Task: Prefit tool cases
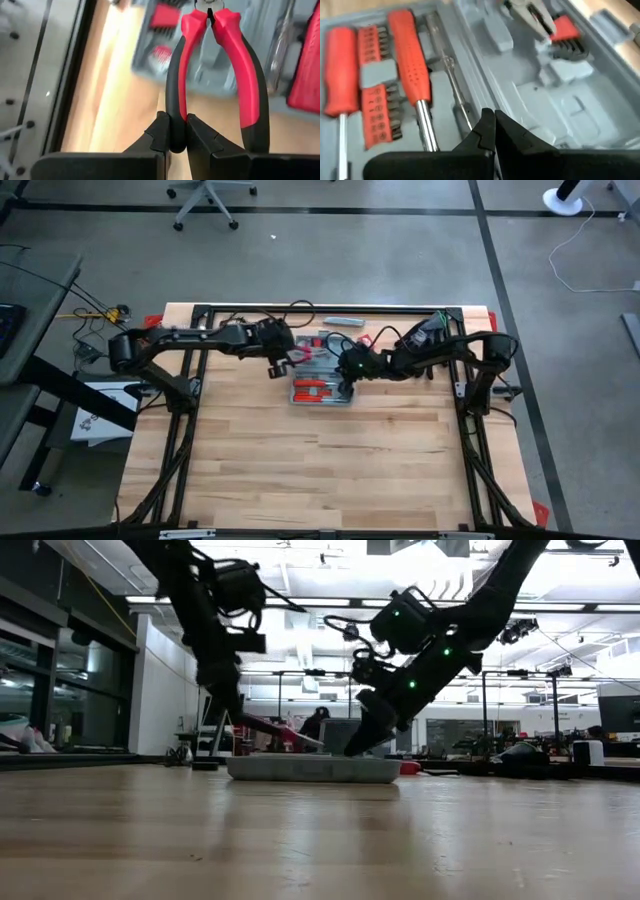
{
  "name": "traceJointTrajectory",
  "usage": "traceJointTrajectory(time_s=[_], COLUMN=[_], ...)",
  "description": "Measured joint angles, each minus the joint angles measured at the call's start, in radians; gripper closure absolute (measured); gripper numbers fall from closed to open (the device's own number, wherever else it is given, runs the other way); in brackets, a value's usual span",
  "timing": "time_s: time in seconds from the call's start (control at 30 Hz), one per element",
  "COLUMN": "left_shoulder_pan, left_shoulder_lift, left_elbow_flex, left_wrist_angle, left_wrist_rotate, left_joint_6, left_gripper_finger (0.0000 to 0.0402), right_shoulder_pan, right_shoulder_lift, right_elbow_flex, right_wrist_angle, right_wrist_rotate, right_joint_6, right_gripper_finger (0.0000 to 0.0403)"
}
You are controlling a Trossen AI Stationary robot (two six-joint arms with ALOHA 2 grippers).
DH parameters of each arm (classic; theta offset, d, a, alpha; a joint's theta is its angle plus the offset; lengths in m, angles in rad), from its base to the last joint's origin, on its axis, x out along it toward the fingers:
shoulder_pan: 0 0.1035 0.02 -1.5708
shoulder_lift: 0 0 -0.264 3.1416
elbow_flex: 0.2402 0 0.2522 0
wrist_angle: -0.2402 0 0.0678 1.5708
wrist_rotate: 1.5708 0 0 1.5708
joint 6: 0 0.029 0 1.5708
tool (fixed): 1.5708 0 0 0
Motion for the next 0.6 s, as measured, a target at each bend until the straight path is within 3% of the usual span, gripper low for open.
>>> traceJointTrajectory(time_s=[0.33,0.6], left_shoulder_pan=[-0.004,-0.015], left_shoulder_lift=[-0.274,-0.353], left_elbow_flex=[0.001,0.001], left_wrist_angle=[-0.399,-0.609], left_wrist_rotate=[-0.063,0.021], left_joint_6=[-0.183,-0.376], left_gripper_finger=[0.0373,0.0374], right_shoulder_pan=[0.000,0.000], right_shoulder_lift=[-0.058,-0.058], right_elbow_flex=[0.002,0.002], right_wrist_angle=[-0.035,-0.050], right_wrist_rotate=[0.000,0.000], right_joint_6=[-0.028,-0.028], right_gripper_finger=[0.0403,0.0403])
